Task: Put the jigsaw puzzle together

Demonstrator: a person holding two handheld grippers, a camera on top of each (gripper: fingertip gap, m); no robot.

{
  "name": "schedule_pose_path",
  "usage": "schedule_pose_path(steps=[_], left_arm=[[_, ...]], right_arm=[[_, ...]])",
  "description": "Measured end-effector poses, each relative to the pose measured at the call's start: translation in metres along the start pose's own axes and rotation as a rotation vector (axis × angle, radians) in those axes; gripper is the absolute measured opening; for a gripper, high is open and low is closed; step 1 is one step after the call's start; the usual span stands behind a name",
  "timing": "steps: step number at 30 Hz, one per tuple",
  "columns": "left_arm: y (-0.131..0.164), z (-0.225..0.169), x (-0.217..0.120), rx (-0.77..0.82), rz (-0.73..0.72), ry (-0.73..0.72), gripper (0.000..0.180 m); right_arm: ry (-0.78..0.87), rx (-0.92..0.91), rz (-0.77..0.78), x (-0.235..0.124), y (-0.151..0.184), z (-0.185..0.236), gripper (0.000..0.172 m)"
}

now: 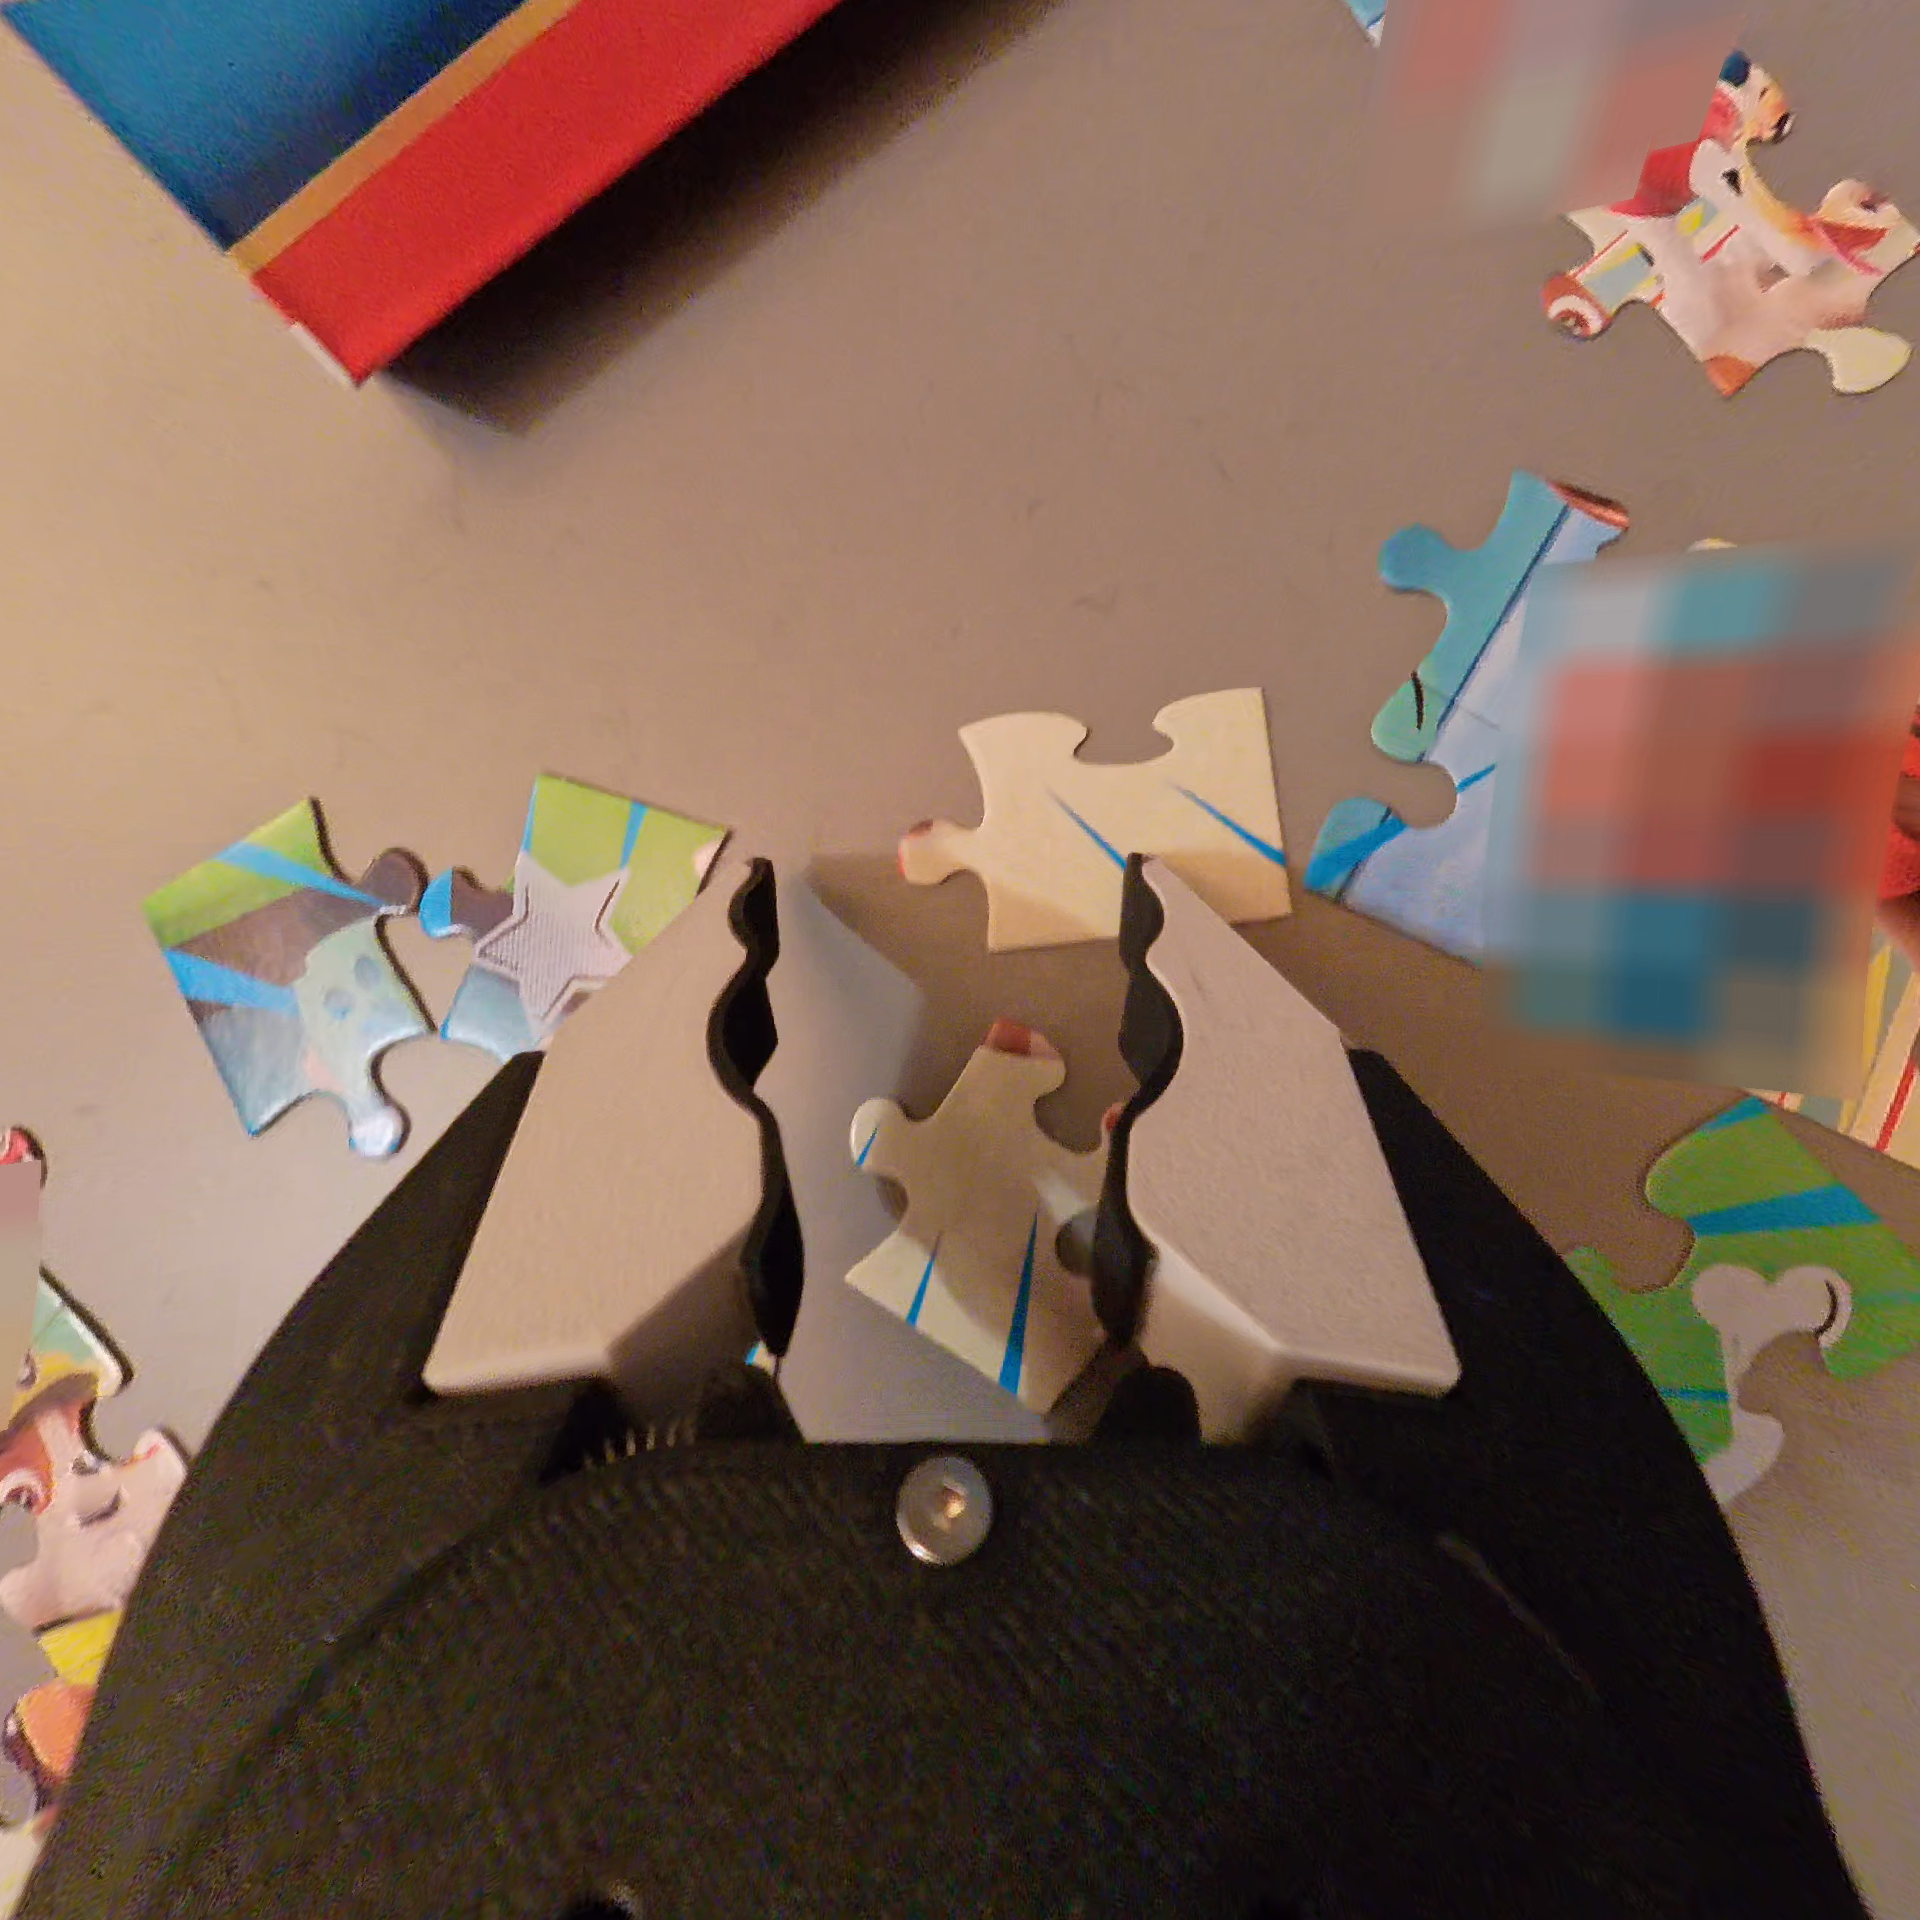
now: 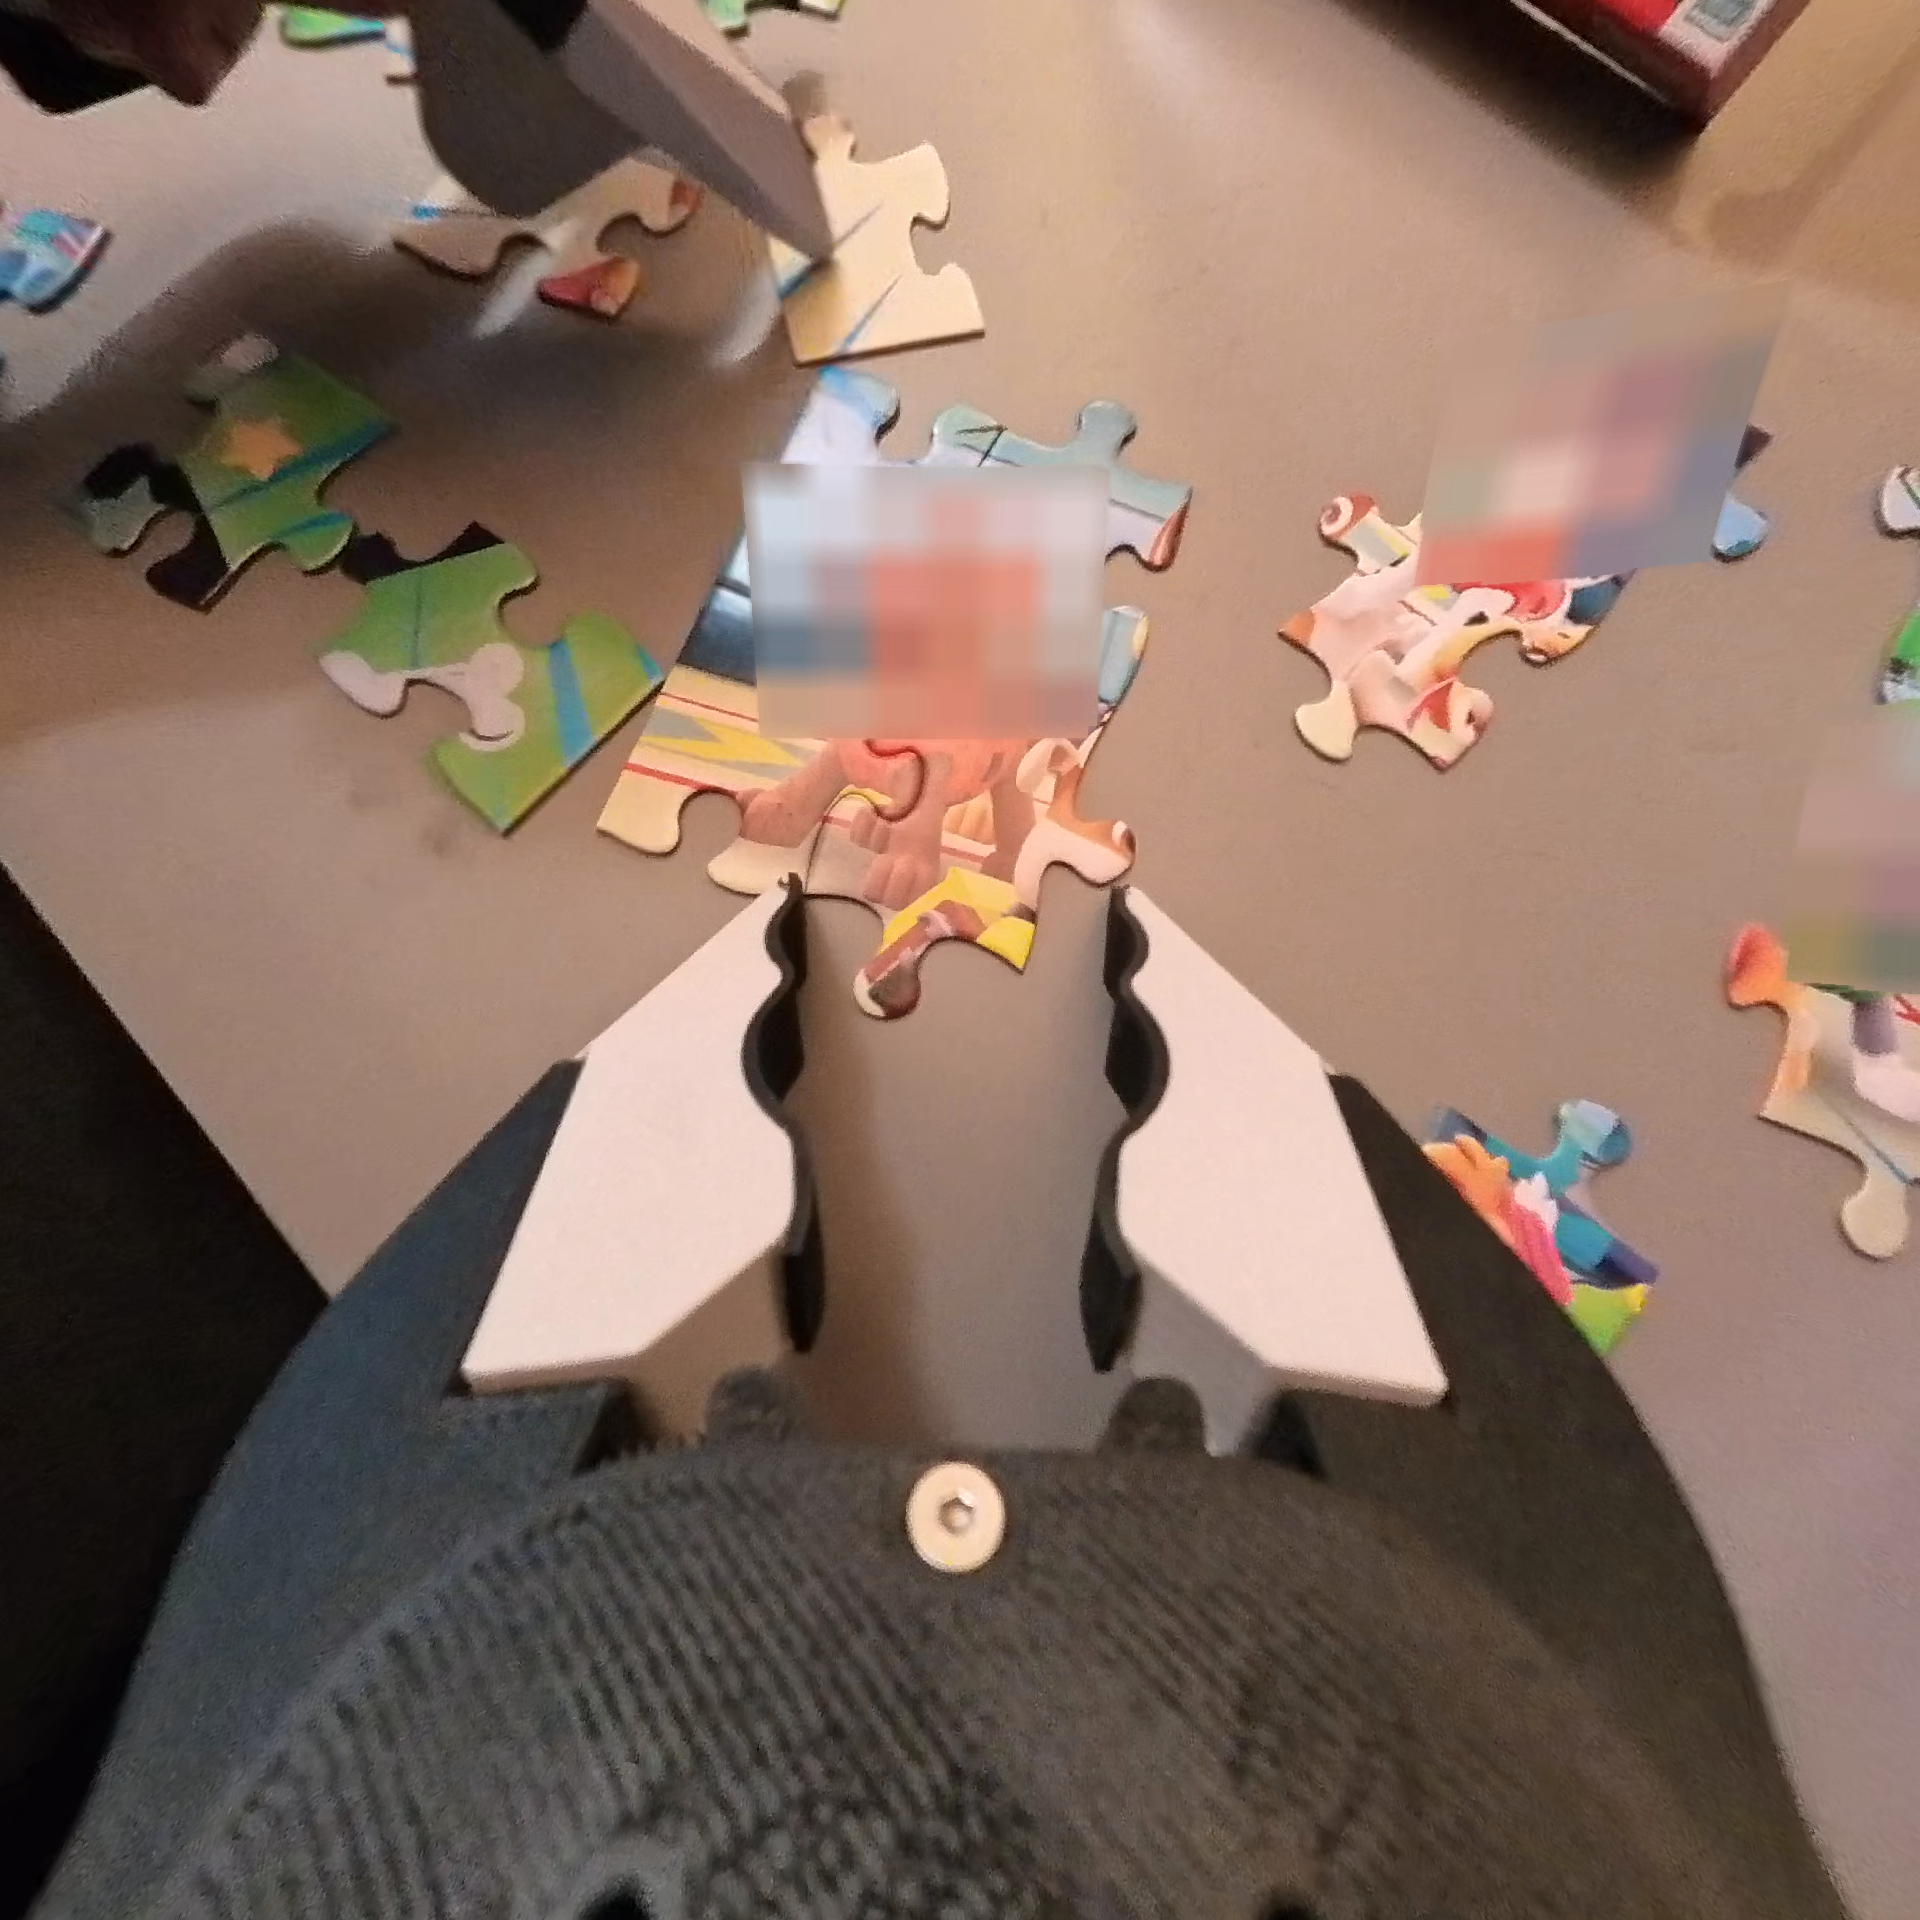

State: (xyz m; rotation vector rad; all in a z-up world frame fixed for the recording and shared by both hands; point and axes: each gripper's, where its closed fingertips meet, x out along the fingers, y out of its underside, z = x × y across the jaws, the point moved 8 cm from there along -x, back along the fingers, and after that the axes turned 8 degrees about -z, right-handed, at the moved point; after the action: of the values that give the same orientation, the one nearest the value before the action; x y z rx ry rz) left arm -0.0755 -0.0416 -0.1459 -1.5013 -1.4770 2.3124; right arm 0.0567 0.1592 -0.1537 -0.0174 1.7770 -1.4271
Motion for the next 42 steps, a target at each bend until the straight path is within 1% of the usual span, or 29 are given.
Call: schedule_pose_path(steps=[5,9,14,17,19,21,23,26,28,30,35,38,40,42], left_arm=[[0.014,0.011,-0.015,-0.025,0.024,-0.058,0.065],[0.023,0.02,-0.024,-0.045,0.047,-0.087,0.064],[0.03,0.025,-0.035,-0.029,0.083,-0.119,0.062],[0.032,0.028,-0.043,-0.019,0.103,-0.113,0.061],[0.031,0.036,-0.051,-0.021,0.067,-0.132,0.061],[0.028,0.047,-0.058,-0.063,0.016,-0.131,0.061],[0.026,0.061,-0.065,-0.135,-0.045,-0.124,0.06],[0.024,0.082,-0.072,-0.225,-0.112,-0.117,0.058],[0.023,0.088,-0.074,-0.254,-0.142,-0.105,0.058],[0.024,0.089,-0.074,-0.253,-0.159,-0.087,0.058],[0.029,0.087,-0.07,-0.222,-0.179,-0.062,0.057],[0.028,0.09,-0.067,-0.244,-0.223,-0.034,0.054],[0.029,0.104,-0.069,-0.234,-0.226,-0.097,0.05],[0.032,0.121,-0.077,-0.246,-0.242,-0.15,0.049]], right_arm=[[0.037,0.026,-0.007,0.012,-0.008,0.004,0.053],[0.073,0.05,-0.003,0.023,-0.017,0.004,0.053],[0.101,0.063,-0.004,0.038,-0.027,0.004,0.053],[0.112,-0.008,0.025,0.041,-0.034,0.005,0.057],[0.103,-0.097,0.006,0.04,-0.039,0.008,0.061],[0.048,-0.137,-0.043,0.042,-0.046,0.013,0.062],[-0.009,-0.117,-0.062,0.047,-0.053,0.015,0.064],[-0.093,-0.112,-0.043,0.06,-0.061,0.014,0.07],[-0.128,-0.165,-0.001,0.068,-0.062,0.013,0.078],[-0.161,-0.233,0.05,0.072,-0.06,0.012,0.081],[-0.311,-0.323,0.075,0.054,-0.058,0.01,0.081],[-0.323,-0.377,0.149,0.058,-0.054,0.003,0.083],[-0.343,-0.37,0.174,0.061,-0.055,0.0,0.082],[-0.359,-0.315,0.188,0.065,-0.055,-0.004,0.083]])
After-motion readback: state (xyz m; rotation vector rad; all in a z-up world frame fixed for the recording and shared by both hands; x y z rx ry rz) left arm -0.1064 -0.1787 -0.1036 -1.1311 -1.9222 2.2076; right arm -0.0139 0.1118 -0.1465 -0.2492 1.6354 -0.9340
